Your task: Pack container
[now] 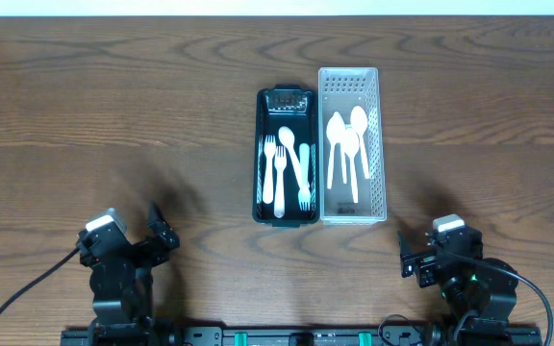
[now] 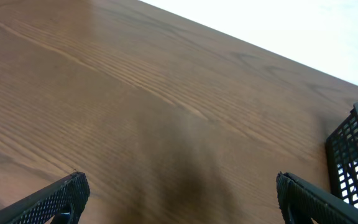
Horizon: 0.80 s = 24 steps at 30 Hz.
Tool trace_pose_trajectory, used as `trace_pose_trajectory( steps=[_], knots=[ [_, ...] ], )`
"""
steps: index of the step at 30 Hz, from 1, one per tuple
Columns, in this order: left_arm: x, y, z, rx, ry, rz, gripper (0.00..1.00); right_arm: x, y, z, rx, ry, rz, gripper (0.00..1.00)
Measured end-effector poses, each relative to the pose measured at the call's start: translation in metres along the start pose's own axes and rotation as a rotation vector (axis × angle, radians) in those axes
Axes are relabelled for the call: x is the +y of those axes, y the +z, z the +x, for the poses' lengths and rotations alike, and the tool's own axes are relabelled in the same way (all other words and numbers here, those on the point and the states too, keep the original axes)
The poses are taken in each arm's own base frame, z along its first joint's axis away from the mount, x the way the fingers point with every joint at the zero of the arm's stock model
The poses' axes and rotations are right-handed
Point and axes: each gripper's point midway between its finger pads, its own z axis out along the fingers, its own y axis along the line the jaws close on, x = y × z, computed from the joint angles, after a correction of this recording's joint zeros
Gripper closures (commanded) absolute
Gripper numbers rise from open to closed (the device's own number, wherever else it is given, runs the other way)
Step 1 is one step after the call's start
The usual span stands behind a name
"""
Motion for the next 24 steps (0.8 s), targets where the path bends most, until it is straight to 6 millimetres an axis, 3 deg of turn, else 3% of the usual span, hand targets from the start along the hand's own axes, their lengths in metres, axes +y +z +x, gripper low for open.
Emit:
trace_pose_trajectory(
  steps=[9,19,24],
  knots=[
    [0.002,0.001,0.006,-0.018,-0.004,0.006,0.02,0.000,0.000,0.000,0.000,0.000,0.000,0.01],
    [0.008,0.015,0.033,0.030,0.007,-0.010,0.02,0.000,0.000,0.000,0.000,0.000,0.000,0.01],
    [0.006,0.016,0.029,0.009,0.002,-0.002,0.02,0.000,0.000,0.000,0.000,0.000,0.000,0.01]
  ],
)
